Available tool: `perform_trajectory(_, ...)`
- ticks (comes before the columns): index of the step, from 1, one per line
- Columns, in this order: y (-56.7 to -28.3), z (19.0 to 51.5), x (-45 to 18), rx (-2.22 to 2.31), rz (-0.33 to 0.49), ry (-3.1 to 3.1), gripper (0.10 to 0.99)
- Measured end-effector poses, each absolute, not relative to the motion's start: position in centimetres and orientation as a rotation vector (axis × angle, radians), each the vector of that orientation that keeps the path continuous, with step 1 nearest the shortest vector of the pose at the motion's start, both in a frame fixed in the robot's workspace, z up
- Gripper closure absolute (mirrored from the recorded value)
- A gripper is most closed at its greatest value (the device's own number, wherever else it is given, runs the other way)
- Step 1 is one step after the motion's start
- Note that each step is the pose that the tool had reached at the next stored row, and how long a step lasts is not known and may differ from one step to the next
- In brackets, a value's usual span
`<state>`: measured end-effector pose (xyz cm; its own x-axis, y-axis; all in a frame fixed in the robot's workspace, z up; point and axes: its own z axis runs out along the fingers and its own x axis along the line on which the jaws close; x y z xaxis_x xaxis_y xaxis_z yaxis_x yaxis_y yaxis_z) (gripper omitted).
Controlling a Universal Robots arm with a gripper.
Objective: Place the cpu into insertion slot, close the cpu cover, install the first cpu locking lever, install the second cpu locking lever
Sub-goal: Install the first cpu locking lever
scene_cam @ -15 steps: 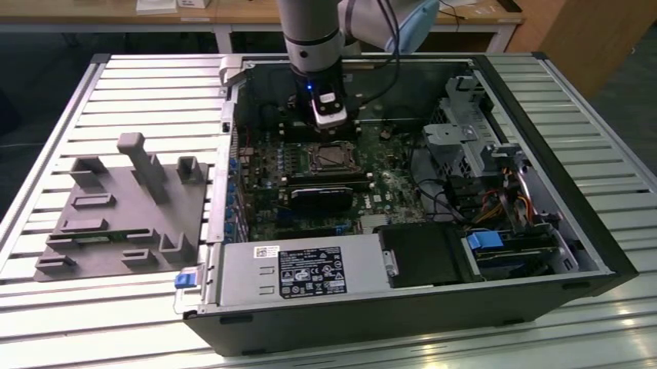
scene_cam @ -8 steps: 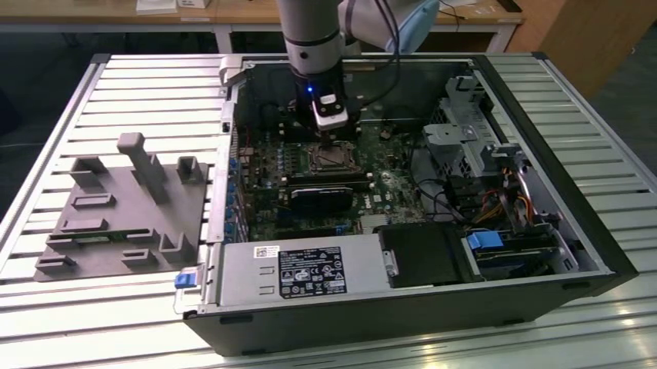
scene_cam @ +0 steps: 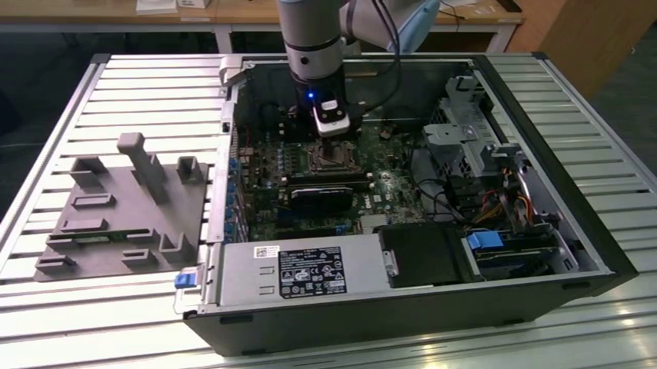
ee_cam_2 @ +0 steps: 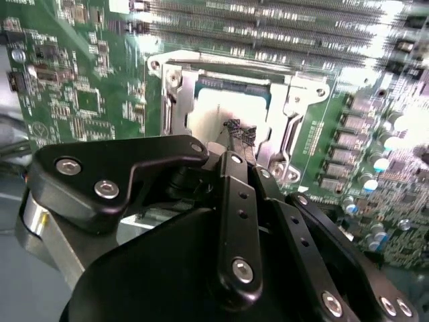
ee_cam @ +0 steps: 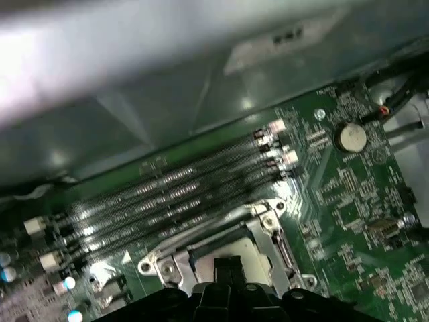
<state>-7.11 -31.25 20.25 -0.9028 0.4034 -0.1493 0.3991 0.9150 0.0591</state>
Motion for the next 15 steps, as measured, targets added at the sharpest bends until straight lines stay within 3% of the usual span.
perform_trajectory(15,-32.01,20.55,-7.11,0.561,0.037,2.928,0.984)
